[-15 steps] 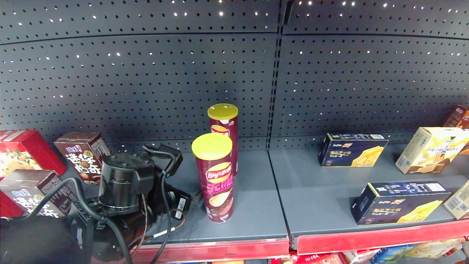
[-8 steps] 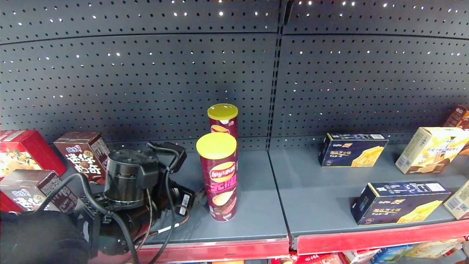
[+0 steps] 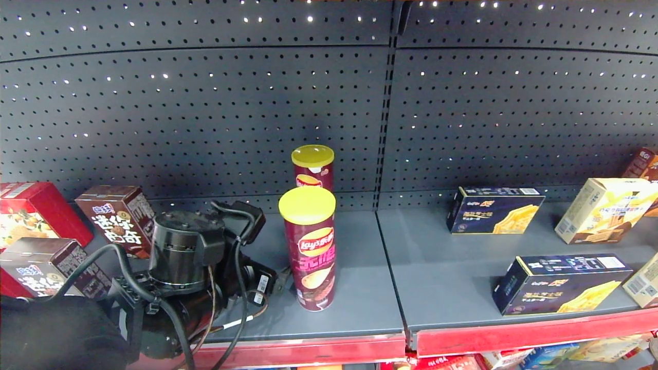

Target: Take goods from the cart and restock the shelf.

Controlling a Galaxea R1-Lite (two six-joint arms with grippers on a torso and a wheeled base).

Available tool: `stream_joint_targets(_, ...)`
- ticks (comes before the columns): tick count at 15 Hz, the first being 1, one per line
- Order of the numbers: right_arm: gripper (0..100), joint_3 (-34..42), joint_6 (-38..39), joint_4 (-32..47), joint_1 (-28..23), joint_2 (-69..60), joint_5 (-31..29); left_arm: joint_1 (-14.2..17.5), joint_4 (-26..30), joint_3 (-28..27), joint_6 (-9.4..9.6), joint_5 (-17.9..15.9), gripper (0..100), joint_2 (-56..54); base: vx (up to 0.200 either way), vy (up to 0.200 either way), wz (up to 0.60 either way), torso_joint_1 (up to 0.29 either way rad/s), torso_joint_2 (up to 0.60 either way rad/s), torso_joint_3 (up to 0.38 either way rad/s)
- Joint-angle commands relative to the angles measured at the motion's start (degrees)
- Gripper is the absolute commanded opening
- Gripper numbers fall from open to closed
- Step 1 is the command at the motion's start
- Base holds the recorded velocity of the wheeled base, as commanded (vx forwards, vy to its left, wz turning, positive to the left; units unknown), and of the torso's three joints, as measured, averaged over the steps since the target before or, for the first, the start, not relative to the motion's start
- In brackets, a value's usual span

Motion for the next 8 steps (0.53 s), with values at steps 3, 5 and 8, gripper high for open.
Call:
stream_joint_targets(3, 100, 0.0, 0.0, -0.01, 0.02, 0.13, -0.02, -0.4, -0.03, 0.33, -0.01, 0.01, 100, -0.17, 0.0, 0.0, 0.0, 0.0, 0.0, 0.0)
stream_joint_targets(5, 100, 0.0, 0.0, -0.01, 0.02, 0.13, -0.02, -0.4, -0.03, 0.33, -0.01, 0.01, 100, -0.43, 0.0, 0.0, 0.0, 0.0, 0.0, 0.0)
stream_joint_targets(8, 100, 0.0, 0.0, -0.01, 0.02, 0.13, -0.02, 0.48, -0.03, 1.65, -0.1, 0.1, 100, -0.7, 0.0, 0.0, 0.0, 0.0, 0.0, 0.0)
